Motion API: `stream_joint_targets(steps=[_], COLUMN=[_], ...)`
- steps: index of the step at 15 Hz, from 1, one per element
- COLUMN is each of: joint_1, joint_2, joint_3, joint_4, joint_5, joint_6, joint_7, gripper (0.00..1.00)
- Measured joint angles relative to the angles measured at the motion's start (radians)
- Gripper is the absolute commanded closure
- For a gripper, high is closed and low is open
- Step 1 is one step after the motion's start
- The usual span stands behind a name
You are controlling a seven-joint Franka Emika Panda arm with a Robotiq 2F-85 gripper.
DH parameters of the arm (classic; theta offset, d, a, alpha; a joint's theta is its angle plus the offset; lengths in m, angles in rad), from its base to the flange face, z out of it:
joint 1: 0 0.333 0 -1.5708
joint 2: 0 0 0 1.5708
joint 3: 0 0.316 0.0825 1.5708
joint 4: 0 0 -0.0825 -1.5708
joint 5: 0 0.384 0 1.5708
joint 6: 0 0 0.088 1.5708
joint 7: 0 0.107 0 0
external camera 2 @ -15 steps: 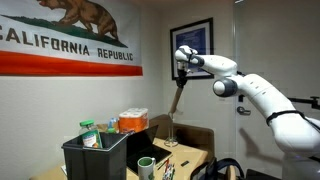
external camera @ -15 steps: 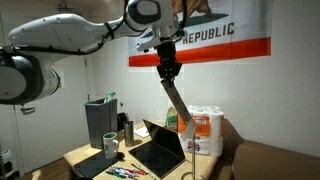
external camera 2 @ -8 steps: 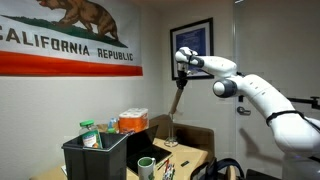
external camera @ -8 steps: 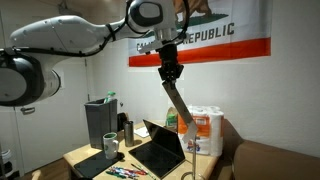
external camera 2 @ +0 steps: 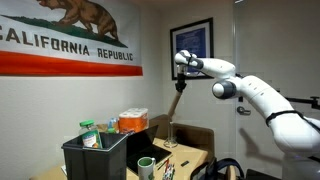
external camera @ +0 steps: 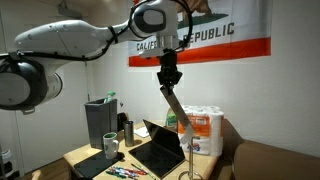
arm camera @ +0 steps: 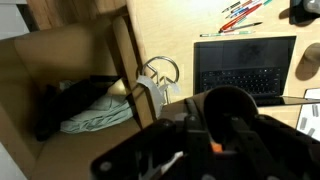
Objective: Take the paper towel roll out of the grey bin and place it on the silver holder
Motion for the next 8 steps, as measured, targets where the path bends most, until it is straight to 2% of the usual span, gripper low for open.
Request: stream_joint_targets(steps=[8], joint_1=[-0.004], joint_2=[0.019], joint_3=[0.005], joint_4=[0.004], joint_5=[0.008], joint_6=[-0.092], joint_7=[0.003], gripper=[0.96])
